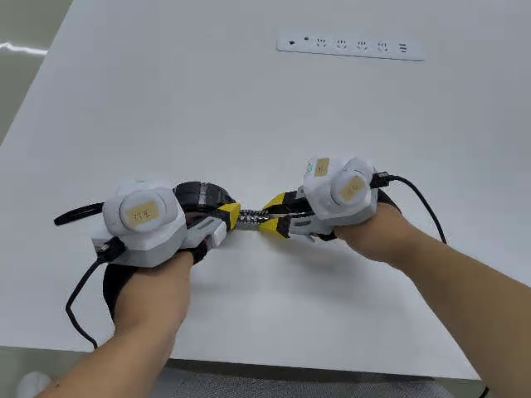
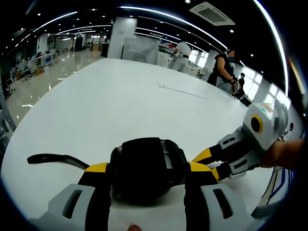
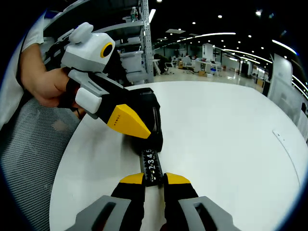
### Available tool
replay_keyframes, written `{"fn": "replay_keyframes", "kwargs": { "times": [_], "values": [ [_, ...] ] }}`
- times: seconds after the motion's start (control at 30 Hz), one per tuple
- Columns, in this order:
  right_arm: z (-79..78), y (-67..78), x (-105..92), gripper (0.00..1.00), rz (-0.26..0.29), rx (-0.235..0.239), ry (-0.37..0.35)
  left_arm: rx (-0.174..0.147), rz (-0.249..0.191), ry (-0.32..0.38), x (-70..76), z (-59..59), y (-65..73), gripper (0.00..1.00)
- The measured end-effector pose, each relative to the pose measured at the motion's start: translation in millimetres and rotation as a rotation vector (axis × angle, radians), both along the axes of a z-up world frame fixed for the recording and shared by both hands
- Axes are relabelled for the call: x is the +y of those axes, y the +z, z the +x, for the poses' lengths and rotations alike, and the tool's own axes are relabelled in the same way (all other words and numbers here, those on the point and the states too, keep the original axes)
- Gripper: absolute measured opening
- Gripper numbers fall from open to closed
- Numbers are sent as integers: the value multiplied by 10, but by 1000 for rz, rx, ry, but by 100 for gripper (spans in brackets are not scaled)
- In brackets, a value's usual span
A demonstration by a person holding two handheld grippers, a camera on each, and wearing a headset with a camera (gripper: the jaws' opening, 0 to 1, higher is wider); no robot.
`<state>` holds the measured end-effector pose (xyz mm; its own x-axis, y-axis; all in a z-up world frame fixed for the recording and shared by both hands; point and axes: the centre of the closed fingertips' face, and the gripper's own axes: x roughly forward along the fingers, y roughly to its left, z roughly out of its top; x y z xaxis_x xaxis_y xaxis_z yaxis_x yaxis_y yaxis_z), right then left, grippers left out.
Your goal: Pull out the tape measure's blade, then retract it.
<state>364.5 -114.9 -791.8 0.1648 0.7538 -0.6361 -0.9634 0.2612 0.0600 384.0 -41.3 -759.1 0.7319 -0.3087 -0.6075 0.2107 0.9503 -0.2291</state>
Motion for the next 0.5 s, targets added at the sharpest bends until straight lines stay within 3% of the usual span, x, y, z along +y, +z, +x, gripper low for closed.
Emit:
{"fn": "replay_keyframes", "kwargs": {
  "times": [0.5],
  "values": [
    [34, 7, 236, 12, 26, -5, 8, 0, -15, 1, 14, 21, -21, 57]
  ]
}}
